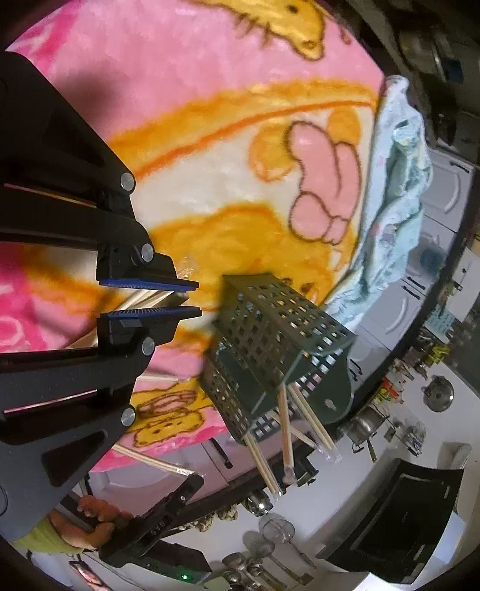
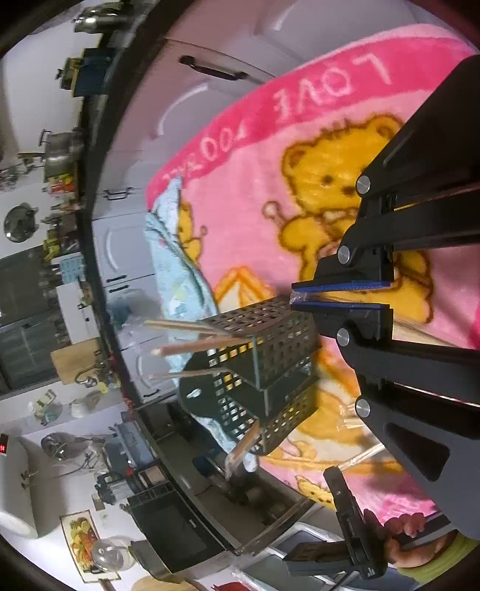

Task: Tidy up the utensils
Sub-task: 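Lift the wrapped chopstick with the left tool and carry it over the caddy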

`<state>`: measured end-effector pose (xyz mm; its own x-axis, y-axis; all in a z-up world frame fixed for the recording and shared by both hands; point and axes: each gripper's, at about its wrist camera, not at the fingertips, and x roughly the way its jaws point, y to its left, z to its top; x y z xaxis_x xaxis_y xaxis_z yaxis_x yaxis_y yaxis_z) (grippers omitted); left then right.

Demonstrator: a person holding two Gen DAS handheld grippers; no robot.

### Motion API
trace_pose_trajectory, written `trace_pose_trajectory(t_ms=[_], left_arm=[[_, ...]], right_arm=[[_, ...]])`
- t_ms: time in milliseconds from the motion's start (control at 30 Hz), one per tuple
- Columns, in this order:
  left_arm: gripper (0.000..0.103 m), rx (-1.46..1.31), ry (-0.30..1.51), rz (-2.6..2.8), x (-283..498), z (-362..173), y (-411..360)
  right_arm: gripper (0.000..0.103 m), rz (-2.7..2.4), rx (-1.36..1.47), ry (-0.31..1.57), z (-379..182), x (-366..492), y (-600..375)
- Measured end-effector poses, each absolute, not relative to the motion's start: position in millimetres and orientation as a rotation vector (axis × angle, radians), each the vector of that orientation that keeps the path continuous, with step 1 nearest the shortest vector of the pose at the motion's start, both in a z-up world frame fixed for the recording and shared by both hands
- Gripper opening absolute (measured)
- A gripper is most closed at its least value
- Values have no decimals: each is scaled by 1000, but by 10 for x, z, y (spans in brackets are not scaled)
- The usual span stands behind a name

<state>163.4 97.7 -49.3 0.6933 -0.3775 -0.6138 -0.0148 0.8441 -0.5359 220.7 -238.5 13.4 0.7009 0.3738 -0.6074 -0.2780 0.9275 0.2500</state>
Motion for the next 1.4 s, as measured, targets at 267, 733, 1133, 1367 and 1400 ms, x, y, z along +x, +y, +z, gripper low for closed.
trace_pose_trajectory(t_ms=[267, 733, 1133, 1367, 1400], left_arm=[[4, -492, 714, -226, 1516, -232, 909], [3, -443, 637, -262, 1399, 98, 772], [3, -415, 581, -300, 1356, 378, 654], [3, -387, 546, -326, 1347, 572, 566], [3, -383, 539, -331, 1345, 610, 554]], right_arm=[[4, 380, 90, 618, 405, 2036, -2339], [4, 420, 28, 522, 702, 1807, -2207], [2, 452, 32, 466, 884, 1700, -2155], [2, 470, 29, 442, 981, 1648, -2091], [2, 476, 28, 438, 1004, 1642, -2081]])
